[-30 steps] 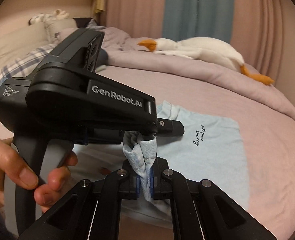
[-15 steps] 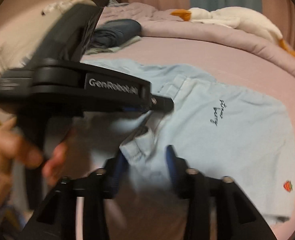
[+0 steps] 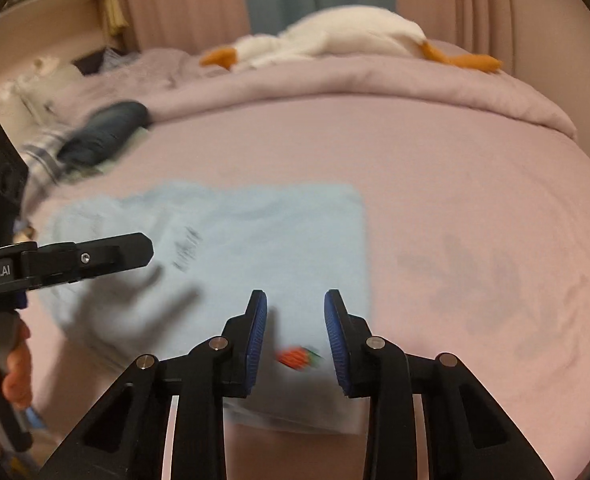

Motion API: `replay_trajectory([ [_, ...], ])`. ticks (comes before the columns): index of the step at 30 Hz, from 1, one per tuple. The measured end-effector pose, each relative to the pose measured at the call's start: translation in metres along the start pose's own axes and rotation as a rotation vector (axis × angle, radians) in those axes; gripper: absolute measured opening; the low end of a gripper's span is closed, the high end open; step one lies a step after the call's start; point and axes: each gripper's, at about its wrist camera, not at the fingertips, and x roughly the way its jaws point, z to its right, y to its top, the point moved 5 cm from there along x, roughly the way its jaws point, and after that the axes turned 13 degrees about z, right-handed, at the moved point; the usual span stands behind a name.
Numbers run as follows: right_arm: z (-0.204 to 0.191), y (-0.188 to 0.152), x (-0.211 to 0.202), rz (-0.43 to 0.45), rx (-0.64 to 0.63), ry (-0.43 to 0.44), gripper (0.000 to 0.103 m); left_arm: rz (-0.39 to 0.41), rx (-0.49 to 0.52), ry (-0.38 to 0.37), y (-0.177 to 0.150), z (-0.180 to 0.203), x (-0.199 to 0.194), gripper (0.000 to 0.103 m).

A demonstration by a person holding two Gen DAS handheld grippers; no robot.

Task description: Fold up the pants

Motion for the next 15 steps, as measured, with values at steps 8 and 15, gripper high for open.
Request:
replay_trajectory([
  [8, -0.018, 0.012, 0.001, -0.036, -0.056, 0.051, 0.032, -0.007, -0.095, -0.026, -0.024, -0.045, -0.035, 0.002],
  [15, -0.099, 0.043, 0.047, -0.068, -0.159, 0.308, 0.017, 0.006, -0.071, -0.022, -0.023, -0.032, -0.038, 0.002],
])
